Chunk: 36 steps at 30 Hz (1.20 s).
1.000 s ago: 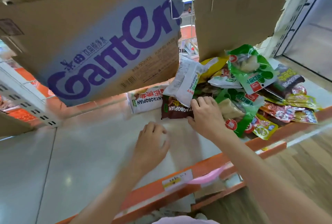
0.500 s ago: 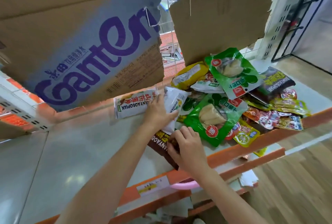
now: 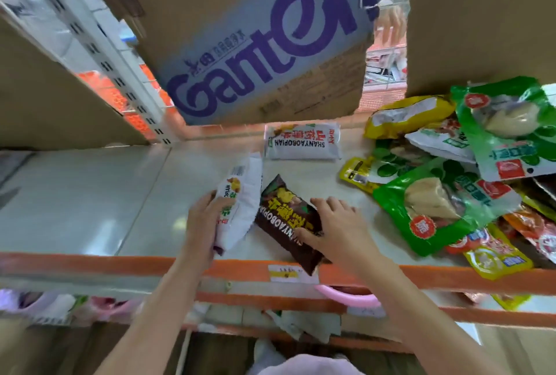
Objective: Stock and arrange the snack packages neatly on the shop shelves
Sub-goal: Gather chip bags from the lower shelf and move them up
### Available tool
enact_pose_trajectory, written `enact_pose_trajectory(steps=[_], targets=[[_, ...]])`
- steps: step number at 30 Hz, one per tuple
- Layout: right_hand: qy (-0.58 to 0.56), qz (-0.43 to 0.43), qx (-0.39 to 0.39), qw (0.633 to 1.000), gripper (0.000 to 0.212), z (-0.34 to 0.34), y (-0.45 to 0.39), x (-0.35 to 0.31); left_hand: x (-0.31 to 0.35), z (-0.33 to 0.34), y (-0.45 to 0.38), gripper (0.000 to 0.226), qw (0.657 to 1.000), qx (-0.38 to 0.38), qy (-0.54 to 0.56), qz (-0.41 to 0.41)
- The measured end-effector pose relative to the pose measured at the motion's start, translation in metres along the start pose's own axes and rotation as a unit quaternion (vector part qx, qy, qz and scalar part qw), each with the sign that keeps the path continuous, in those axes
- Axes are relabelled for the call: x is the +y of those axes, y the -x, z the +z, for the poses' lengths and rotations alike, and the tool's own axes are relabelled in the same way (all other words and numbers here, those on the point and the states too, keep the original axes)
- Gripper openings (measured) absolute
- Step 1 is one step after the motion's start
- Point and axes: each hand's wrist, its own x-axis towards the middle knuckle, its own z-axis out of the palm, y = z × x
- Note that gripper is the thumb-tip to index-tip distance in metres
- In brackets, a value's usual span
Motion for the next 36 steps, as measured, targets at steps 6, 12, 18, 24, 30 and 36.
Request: enact_pose_trajectory(steps=[6,12,18,24,30,36], targets=[[-0.051,-0.013,-0.039,0.998,0.061,0.013,-0.015,-0.052,-0.023,-0.033,0.027,0.045,0.928,0.083,-0.352,0.088],[-0.112,-0.046,-0.037,0.992,0.053,0.032,-0.015,-0.088,-0.029,-0.048,0.042,0.088,0.896,0.013,-0.438,0.068],[-0.282,0.007,-0.064,0.957,0.034,0.035,-0.007,-0.101,-0.012,-0.09,0.037,0.058,0.969,0.002,-0.242,0.052],[-0.45,-0.008,-0.128,0.884,0.035,0.038,0.008,-0.159,-0.003,-0.164,0.044,0.042,0.961,-0.113,0.236,-0.093],[-0.555,0.007,-0.219,0.802,0.041,0.055,0.004,-0.23,-0.023,-0.247,0.055,0.079,0.937,-0.103,0.32,-0.097],[-0.553,-0.022,-0.303,0.776,0.04,0.097,0.0,-0.322,-0.059,-0.336,0.075,0.05,0.936,-0.07,0.337,-0.072]])
